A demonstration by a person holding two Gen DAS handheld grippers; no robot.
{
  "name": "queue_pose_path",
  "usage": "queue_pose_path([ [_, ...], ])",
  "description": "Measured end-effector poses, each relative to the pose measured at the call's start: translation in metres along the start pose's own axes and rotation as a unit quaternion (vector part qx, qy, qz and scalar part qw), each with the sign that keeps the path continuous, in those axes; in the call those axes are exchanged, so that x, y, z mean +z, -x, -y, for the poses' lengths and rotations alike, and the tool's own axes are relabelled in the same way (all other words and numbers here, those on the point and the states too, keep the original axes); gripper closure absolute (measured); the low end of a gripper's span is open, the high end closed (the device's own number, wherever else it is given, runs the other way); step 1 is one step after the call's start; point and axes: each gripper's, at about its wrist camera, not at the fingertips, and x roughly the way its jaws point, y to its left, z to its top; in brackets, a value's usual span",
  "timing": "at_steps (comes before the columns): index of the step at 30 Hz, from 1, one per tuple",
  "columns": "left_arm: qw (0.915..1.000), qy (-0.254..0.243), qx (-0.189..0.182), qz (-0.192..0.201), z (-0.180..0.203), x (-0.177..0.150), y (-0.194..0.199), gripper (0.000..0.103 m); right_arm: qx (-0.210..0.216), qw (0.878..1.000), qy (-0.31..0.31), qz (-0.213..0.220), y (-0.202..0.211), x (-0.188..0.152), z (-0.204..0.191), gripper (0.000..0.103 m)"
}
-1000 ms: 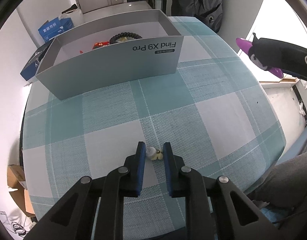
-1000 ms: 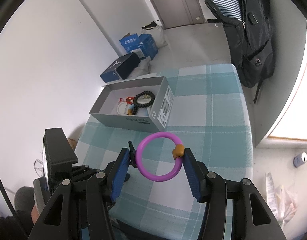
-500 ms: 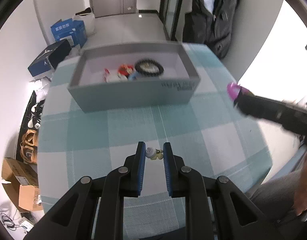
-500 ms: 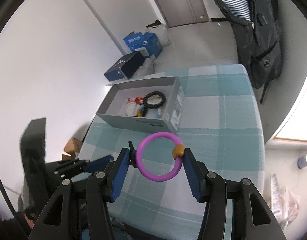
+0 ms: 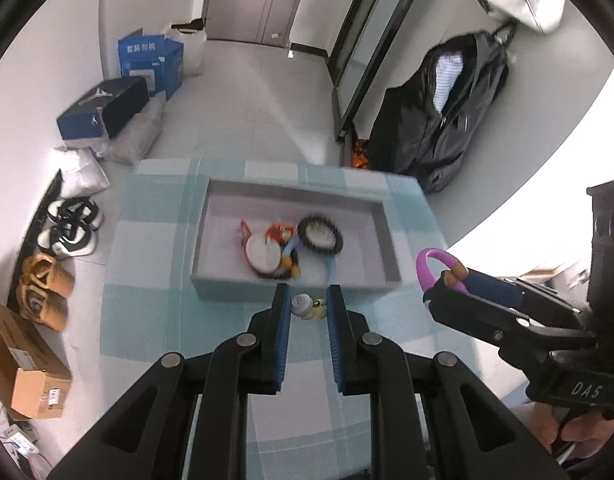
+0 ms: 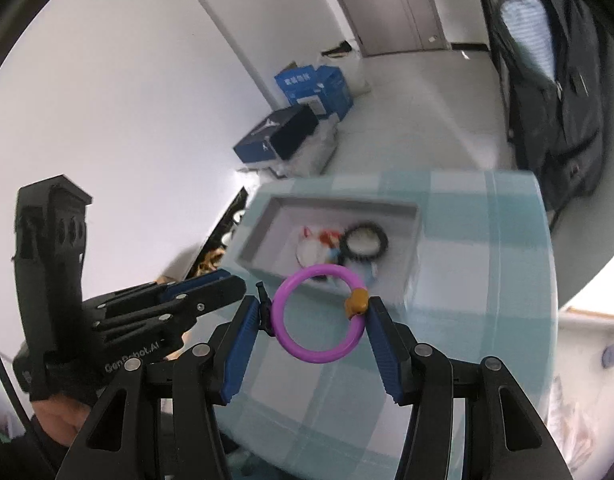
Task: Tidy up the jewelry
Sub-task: 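Carry the pink bangle and white charm into the grey box and release both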
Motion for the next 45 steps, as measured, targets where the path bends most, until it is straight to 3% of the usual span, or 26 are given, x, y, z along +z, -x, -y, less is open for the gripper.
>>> queue_pose_path([
  [7, 0.9997, 0.018, -0.014, -0.004, -0.009, 0.033, -0.006, 0.09, 0.002, 1.0, 0.021, 0.001, -0.012, 0.038, -0.007, 0.05],
  [15, 0.9987, 0.029, -0.04, -0.012, -0.021, 0.055, -0.025, 0.09, 0.005, 1.0, 0.019, -0.011, -0.04, 0.058, 0.006, 0.05],
  [30, 0.9935, 0.075, -0.059, -0.063, -0.049, 0.069, -0.073, 0.09, 0.0, 0.999, 0.002, -0.055, -0.082, 0.059, 0.029, 0.05],
  [45, 0.9905, 0.095, -0.067, -0.073, -0.056, 0.069, -0.08, 0.089, -0.016, 0.998, 0.003, -0.065, -0.096, 0.053, 0.028, 0.048],
])
